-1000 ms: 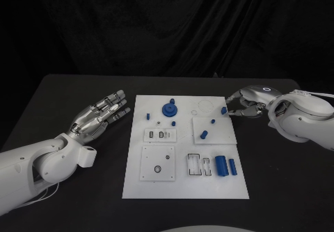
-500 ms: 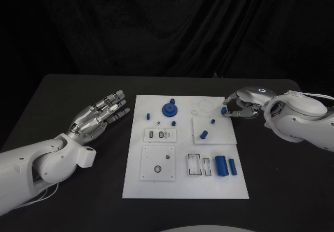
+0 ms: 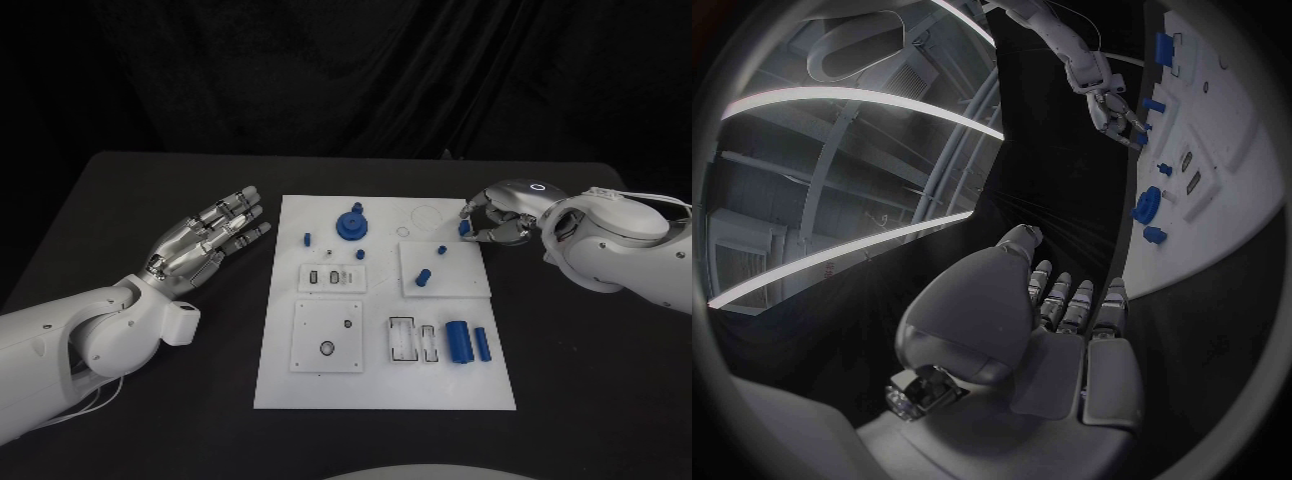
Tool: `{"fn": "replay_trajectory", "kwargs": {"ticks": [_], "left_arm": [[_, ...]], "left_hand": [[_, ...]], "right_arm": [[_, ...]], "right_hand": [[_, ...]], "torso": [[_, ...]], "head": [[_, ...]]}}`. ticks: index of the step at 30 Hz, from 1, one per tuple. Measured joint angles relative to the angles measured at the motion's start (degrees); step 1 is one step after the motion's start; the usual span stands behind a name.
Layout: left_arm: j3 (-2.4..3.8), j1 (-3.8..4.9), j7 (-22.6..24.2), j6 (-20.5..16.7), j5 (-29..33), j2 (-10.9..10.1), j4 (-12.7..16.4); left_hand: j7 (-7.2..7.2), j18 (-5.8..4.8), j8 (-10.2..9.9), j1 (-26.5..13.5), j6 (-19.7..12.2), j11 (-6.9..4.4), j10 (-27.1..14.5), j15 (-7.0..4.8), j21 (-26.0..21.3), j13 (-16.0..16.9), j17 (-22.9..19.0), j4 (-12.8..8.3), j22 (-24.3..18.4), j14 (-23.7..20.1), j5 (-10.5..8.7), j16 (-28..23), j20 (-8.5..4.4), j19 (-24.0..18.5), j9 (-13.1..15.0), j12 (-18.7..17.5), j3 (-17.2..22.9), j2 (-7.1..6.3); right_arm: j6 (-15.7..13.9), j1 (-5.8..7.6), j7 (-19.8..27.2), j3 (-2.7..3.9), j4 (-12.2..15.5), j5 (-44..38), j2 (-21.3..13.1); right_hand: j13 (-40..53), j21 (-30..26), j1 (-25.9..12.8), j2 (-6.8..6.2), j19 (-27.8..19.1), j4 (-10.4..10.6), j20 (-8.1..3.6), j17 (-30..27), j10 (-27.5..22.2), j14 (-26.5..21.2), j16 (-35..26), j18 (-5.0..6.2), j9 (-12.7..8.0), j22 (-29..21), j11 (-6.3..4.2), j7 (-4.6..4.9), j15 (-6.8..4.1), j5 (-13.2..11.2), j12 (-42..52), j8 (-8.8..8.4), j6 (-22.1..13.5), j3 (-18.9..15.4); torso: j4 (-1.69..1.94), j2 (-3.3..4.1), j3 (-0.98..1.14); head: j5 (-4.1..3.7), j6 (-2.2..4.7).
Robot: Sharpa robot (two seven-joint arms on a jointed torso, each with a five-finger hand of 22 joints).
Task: Assemble the parts on the task board
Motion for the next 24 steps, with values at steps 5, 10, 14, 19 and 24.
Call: {"fn": "replay_trajectory", "kwargs": {"ticks": [5,10,14,19,24], "left_arm": [[0.0,-0.02,0.0,0.04,0.0,-0.1,-0.04],[0.0,-0.03,0.0,0.07,0.0,-0.17,-0.06],[0.0,-0.03,0.0,0.09,0.0,-0.17,-0.09],[0.0,-0.05,0.0,0.13,0.0,-0.16,-0.12],[-0.01,-0.07,0.0,0.16,0.0,-0.16,-0.15]], "left_hand": [[0.0,0.0,0.0,0.0,0.0,0.0,0.0,0.0,0.0,0.0,0.0,0.0,0.0,0.0,0.0,0.0,0.0,0.0,0.0,0.0,0.0,0.0],[0.0,0.0,0.0,0.0,0.0,0.0,0.0,0.0,0.0,0.0,0.0,0.0,0.0,0.0,0.0,0.0,0.0,0.0,0.0,0.0,0.0,0.0],[0.0,0.0,0.0,0.0,0.0,0.0,0.0,0.0,0.0,0.0,0.0,0.0,0.0,0.0,0.0,0.0,0.0,0.0,0.0,0.0,0.0,0.0],[0.0,0.0,0.0,0.0,0.0,0.0,0.0,0.0,0.0,0.0,0.0,0.0,0.0,0.0,0.0,0.0,0.0,0.0,0.0,0.0,0.0,0.0],[0.0,0.0,0.0,-0.23,0.0,0.0,0.0,0.0,0.0,0.0,0.0,-0.24,0.0,0.0,0.0,0.0,0.0,0.0,0.0,0.0,0.24,-0.23]], "right_arm": [[0.08,-0.37,0.03,0.01,-0.31,0.0,0.45],[0.09,-0.61,0.07,0.01,-0.49,0.01,0.63],[-0.01,-0.66,0.09,0.03,-0.59,0.01,0.71],[-0.58,-0.67,0.08,0.07,-0.64,0.01,0.82],[-1.63,-0.8,0.08,0.0,-0.58,0.01,0.83]], "right_hand": [[0.0,-0.28,0.85,0.22,-0.21,0.0,0.21,0.0,0.0,0.0,-0.24,0.0,0.65,0.0,0.0,0.05,0.0,1.93,0.0,1.1,2.34,0.0],[0.0,-0.51,1.5,0.4,-0.21,-0.25,0.21,0.0,0.0,0.0,-0.24,0.0,2.09,0.0,0.0,0.06,0.0,3.53,0.0,2.71,5.34,-0.25],[0.0,-0.6,2.19,0.83,-0.21,-0.49,0.21,0.0,0.0,0.0,-0.46,0.0,3.95,-0.01,0.0,-0.18,0.0,5.39,0.0,4.29,7.82,-0.49],[0.0,-0.82,3.19,1.83,-0.21,-1.23,0.21,0.0,0.0,0.0,-0.68,0.93,5.76,-0.01,0.0,-0.67,0.0,6.35,0.0,5.8,9.06,-0.06],[0.0,-0.82,4.69,2.42,-0.15,-2.29,0.15,0.0,-0.09,0.22,-0.88,0.92,6.51,-0.01,-0.34,-0.83,-0.22,8.84,0.0,6.93,9.21,0.53]], "torso": [[-0.01,0.01,0.03],[0.0,0.01,0.04],[0.03,0.01,0.05],[0.07,0.01,0.05],[-0.01,0.03,0.05]], "head": [[0.11,-0.01],[0.2,-0.15],[0.21,-0.18],[0.17,-0.25],[0.42,-0.29]]}}
